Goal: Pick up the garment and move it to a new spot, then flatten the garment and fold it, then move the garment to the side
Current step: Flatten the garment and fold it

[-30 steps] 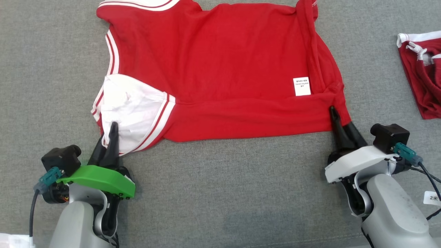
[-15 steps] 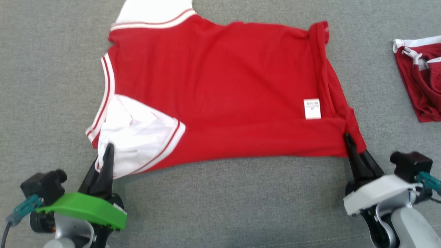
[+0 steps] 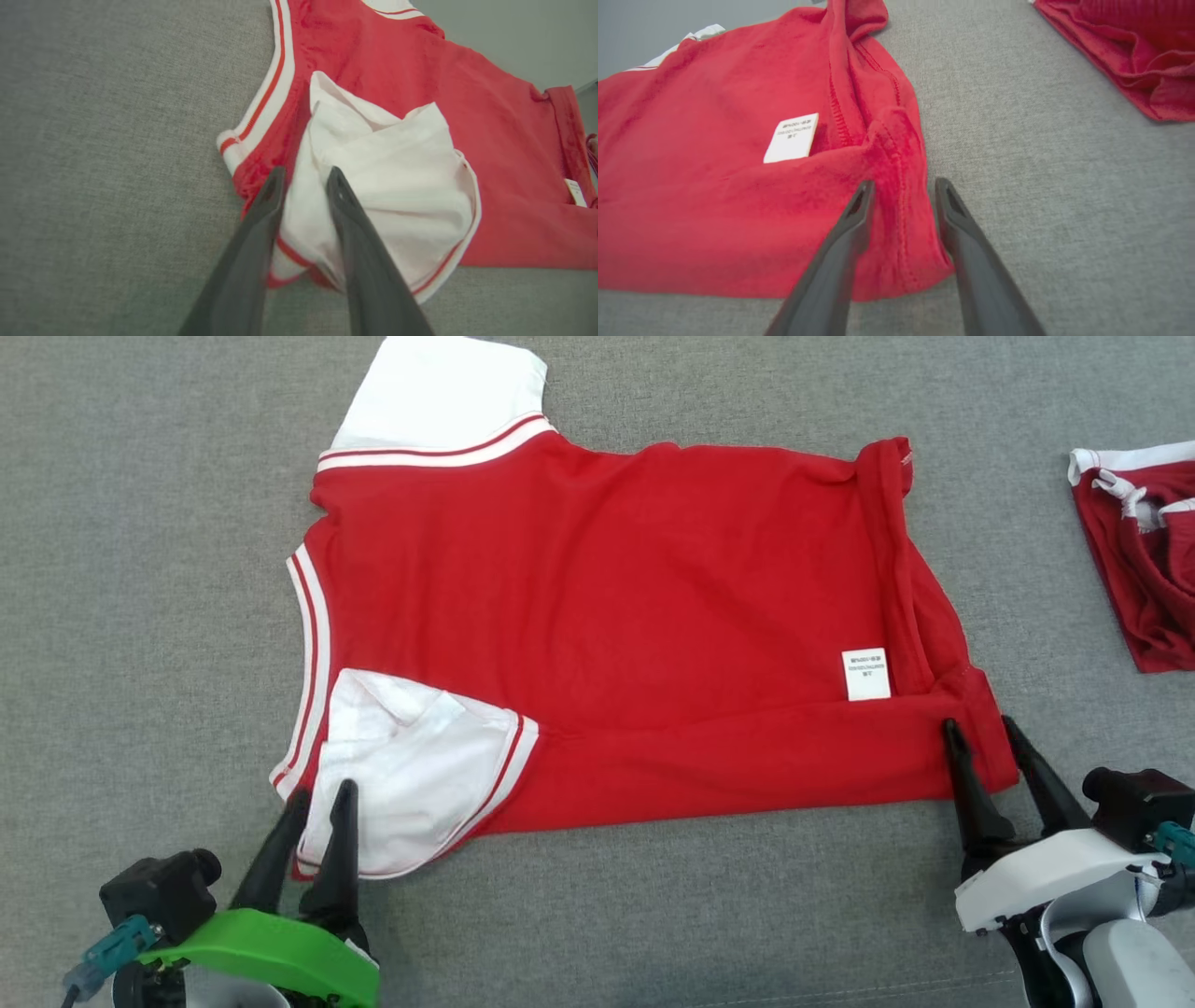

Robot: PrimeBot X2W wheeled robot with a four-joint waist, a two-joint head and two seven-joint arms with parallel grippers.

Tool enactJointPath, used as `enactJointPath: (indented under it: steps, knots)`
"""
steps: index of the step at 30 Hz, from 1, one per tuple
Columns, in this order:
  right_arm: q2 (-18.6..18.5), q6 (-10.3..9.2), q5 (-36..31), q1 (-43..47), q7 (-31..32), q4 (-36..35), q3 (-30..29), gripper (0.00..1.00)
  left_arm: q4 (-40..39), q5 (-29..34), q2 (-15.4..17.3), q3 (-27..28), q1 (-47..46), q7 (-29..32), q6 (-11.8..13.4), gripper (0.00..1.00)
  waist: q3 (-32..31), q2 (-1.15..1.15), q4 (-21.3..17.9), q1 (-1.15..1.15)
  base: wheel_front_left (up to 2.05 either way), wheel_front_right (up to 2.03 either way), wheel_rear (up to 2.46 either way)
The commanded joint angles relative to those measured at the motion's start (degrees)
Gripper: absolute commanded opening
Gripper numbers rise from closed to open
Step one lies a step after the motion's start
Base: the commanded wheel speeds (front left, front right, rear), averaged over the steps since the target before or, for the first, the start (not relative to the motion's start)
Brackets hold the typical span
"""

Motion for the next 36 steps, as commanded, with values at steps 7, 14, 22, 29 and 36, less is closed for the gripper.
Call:
enactJointPath:
  steps: [7, 14, 22, 29, 36]
  knots:
    - [2.4, -0.08, -5.2, -2.4, -4.5, -3.7, -4.9, 1.0, 0.9, 6.3, -0.7, 0.9, -5.3, -11.8, 1.5, 1.0, -1.7, 0.0, -0.8, 0.0, 0.0, 0.0, 0.0]
    - [4.4, -0.08, -9.6, -4.7, -5.1, -10.1, -5.6, 1.0, 1.9, 12.8, 1.1, 0.4, -11.7, -18.2, 2.4, 1.0, -2.6, 0.0, -1.6, 0.0, 0.0, 0.0, 0.0]
    - [5.5, -0.08, -9.9, -5.5, -4.4, -11.3, -5.1, 1.0, 3.8, 14.7, 1.8, -0.5, -15.6, -18.3, 3.0, 1.0, -1.7, 0.0, -2.1, 0.0, 0.0, 0.0, 0.0]
    - [6.1, -0.08, -9.4, -6.8, -4.5, -12.0, -4.6, 1.0, 6.9, 15.5, 3.7, -3.0, -28.3, -15.2, -0.6, 1.0, 1.8, 0.0, -2.9, 0.0, 0.0, 0.0, 0.0]
    - [6.4, -0.08, -8.7, -9.7, -4.9, -11.6, -1.9, 1.0, 22.0, 13.0, 5.3, -6.6, -47.0, -7.9, -5.5, 1.0, 6.9, 0.0, -6.1, 0.0, 0.0, 0.0, 0.0]
